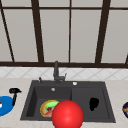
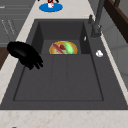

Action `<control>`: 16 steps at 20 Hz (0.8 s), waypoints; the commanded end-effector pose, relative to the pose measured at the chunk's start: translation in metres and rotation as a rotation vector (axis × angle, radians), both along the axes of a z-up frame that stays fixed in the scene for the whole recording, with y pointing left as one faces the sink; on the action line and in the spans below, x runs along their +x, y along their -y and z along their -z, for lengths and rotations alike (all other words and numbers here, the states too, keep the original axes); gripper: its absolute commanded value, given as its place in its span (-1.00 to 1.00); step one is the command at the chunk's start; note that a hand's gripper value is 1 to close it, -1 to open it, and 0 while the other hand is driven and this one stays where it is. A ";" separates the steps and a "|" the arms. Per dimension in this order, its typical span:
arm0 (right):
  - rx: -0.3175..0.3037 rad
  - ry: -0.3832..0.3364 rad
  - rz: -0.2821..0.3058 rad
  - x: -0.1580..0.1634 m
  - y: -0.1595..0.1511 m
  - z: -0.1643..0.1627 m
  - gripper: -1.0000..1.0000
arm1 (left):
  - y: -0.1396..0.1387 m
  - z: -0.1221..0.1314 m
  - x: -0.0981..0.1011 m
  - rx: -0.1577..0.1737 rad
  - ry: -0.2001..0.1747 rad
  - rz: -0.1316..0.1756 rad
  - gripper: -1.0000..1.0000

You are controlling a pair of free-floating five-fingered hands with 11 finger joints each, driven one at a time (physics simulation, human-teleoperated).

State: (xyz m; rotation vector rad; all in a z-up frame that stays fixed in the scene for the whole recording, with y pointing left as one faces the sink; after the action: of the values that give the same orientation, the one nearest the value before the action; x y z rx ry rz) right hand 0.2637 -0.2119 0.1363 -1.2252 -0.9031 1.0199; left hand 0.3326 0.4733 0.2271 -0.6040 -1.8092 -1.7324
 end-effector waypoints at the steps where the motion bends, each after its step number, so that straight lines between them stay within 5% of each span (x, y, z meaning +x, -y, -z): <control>1: 0.000 0.000 0.000 0.000 0.000 0.000 0.00 | 0.022 0.008 -0.020 0.007 0.000 -0.036 -1.00; 16: 0.000 0.000 0.000 0.000 0.000 0.000 0.00 | 0.105 0.014 -0.092 0.039 0.055 -0.004 -1.00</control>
State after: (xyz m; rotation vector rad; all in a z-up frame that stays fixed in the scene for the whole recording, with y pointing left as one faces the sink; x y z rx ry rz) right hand 0.2637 -0.2119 0.1363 -1.2252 -0.9031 1.0199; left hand 0.2583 0.3783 0.2133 -0.5904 -1.8024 -1.7433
